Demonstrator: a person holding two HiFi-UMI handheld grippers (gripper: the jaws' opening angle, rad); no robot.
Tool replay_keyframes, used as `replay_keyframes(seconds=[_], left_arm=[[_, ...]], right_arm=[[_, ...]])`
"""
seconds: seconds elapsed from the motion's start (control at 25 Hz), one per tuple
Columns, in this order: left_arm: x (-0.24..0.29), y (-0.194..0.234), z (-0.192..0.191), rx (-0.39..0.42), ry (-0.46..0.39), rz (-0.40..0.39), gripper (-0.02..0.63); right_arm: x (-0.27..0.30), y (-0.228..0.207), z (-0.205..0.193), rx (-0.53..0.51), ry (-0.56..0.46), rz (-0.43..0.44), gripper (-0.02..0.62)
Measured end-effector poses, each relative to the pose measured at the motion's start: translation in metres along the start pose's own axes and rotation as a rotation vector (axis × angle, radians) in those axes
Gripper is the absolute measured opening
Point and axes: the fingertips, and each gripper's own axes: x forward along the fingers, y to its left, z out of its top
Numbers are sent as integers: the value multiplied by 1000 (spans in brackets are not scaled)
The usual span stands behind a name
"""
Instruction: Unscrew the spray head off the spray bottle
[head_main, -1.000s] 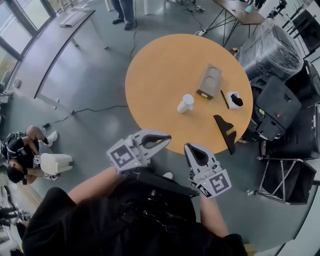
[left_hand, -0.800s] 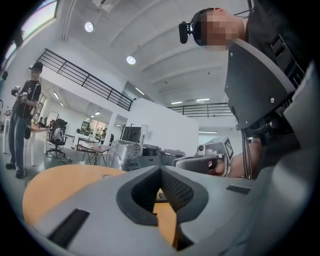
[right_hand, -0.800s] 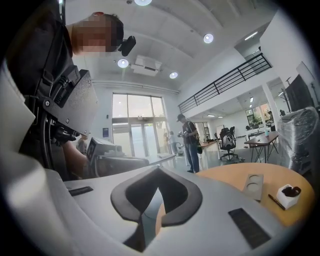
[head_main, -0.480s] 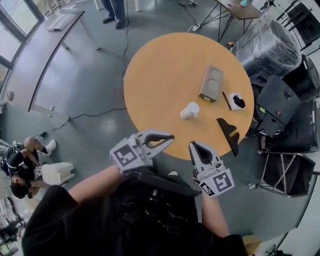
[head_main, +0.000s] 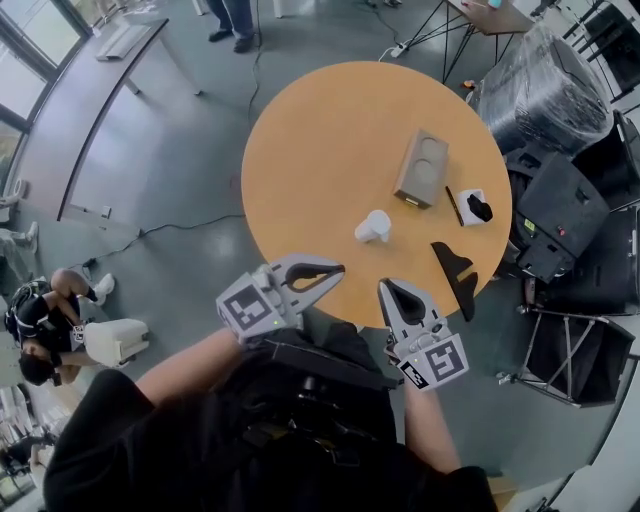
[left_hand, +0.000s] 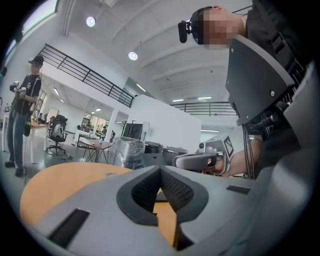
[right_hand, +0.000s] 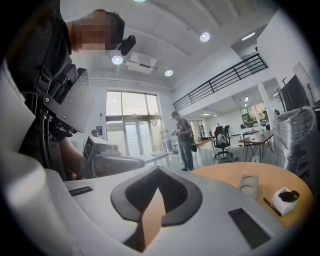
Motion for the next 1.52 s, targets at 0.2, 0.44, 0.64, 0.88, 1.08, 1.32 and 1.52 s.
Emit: replay_keyframes(seconds=[0.2,0.44,0.64,0.88,1.08,1.32,1.52], left_arm=[[50,-1,-1,3,16,81,25],[108,-3,-9,9,36,218,25],[132,10,-31,-7,67,318,25],[138,33,-74,28,117,363,27],[132,75,-137,28,172,362,100],[131,127,-206,5,208,338,201],[152,161,-272,0,261,299,308]], right_arm=[[-17,-47,-3,-4,12,78,5],[-36,-105,-3,1,11,166,8],[-34,-144,-23,7,57,176,18],[-15,-163,-56,26,122,164,83],[21,-160,-89,41,151,128,101],[60,-160,-127,57,171,79,124],[78,-175,-161,56,182,35,152]])
